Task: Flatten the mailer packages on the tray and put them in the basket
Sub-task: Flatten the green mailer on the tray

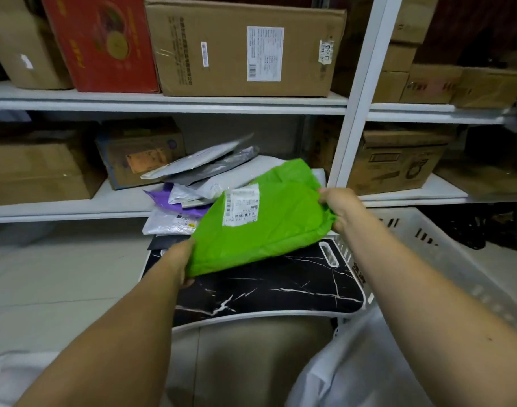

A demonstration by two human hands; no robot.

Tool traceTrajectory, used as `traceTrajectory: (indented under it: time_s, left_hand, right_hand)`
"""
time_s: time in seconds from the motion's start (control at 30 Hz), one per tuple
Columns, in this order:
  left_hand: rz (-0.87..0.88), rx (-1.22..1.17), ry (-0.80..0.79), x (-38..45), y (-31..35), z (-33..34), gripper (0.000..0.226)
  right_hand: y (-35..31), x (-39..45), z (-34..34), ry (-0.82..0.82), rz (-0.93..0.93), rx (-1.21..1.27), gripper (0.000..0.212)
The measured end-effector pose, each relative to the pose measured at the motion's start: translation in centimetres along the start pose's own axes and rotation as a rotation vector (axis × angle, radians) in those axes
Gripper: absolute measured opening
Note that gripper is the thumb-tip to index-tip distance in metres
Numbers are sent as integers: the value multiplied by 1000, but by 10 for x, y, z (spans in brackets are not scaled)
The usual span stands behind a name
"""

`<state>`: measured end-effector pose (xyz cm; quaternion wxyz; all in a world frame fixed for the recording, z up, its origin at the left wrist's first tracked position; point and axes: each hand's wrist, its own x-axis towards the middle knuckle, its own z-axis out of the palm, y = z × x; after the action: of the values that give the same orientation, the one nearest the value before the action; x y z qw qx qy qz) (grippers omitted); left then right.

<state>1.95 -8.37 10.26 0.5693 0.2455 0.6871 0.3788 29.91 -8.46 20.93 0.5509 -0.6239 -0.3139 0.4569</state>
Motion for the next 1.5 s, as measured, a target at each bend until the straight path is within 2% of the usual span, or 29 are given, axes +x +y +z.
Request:
traceTrajectory:
  time_s: [0.07, 0.17, 0.27, 0.3, 0.37, 0.47, 0.53, 0.6, 0.63, 0.67, 0.73, 0.8, 0.87, 0.97, 1.33, 1.5]
  left_hand:
    - [21, 57, 82, 25, -19, -12, 28]
    - [24, 230, 177, 88, -53, -33, 36]
    - [47, 458, 249, 64, -56, -32, 40]
    - [38, 579, 211, 53, -57, -28, 41]
    - [26, 684, 271, 47, -54, -28, 41]
    - [-104, 692, 293, 60, -62, -27, 38]
    - [-110, 696, 353, 64, -64, -22, 40]
    - [-31, 759, 504, 60, -66, -12, 45]
    - [94, 829, 575, 58, -65, -8, 45]
    - [295, 900, 602, 54, -67, -2, 45]
    - [661, 1125, 509, 54, -78, 9, 55]
    - [819, 1338, 378, 60, -100, 22, 63]
    - [835, 1376, 275, 60, -117, 35, 63]
    - [813, 1433, 201, 62, -136, 44, 62]
    - [630, 1506, 116, 66, -127, 52, 62]
    - [705, 1464, 132, 67, -116, 53, 55]
  right_hand:
    - [45, 10, -1, -54, 79, -99, 37]
    - [102, 28, -3, -80, 131, -422, 31]
    - [149, 38, -4, -83, 204, -665, 36]
    - [163, 40, -3, -69, 206, -729, 35]
    - [187, 45, 1, -39, 202, -740, 36]
    - [205, 54, 8, -58, 156, -803, 49]
    - [207, 57, 12, -95, 84, -924, 51]
    - [207, 59, 17, -61, 1, -1063, 54]
    - [206, 58, 22, 4, -53, -1167, 57]
    - [205, 55, 27, 81, -116, -1259, 60]
    - [201, 43, 42, 164, -283, -1358, 60]
    - [210, 22, 59, 110, -485, -1367, 62]
    - [235, 0, 71, -34, -646, -1363, 61]
    - [270, -15, 72, -209, -615, -1441, 57]
    - [271, -7, 77, -242, -474, -1535, 55]
    - [246, 6, 83, -239, -547, -1571, 63]
